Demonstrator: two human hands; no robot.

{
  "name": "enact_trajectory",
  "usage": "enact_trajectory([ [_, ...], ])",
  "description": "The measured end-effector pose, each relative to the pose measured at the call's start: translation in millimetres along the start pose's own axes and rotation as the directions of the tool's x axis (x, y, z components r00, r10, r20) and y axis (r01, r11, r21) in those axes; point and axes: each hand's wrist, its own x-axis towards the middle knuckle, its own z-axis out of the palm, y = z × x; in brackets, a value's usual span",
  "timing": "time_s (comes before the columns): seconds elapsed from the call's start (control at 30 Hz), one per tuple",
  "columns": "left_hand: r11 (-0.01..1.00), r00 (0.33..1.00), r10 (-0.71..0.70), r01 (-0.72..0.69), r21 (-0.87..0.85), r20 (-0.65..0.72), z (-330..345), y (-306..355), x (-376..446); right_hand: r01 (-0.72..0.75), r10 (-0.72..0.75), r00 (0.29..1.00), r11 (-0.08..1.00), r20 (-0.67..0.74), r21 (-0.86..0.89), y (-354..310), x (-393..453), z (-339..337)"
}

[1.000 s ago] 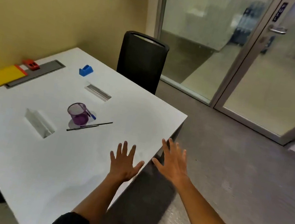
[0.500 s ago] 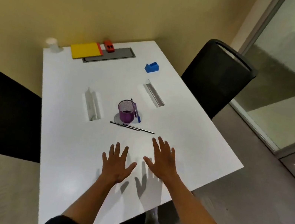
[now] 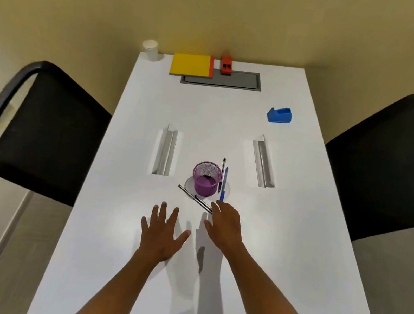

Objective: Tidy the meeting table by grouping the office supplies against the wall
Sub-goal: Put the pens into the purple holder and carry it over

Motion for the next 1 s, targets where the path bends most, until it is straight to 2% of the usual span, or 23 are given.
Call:
enact_trajectory([
  [0.17,0.997,0.998,-0.068,0.068,-0.021,0.015,6,-2,16,0.036,-0.035,0.998,0.999,0.049,-0.024,7,34,4],
  [0.37,0.995,0.996,-0.081,0.082,-0.06,0.03,10,0,35,0.022,-0.022,0.994,1.0,0.105,0.002,5,61,16],
  [0.57,0.998,0.999,-0.005,0.007,-0.066,0.037,8,4,53,0.005,-0.008,0.993,0.999,0.117,0.032,2,72,30],
  [1.0,0.989,0.99,0.141,-0.14,-0.053,0.026,13,17,87,-0.082,0.043,0.985,0.967,0.165,0.241,-6,73,37],
])
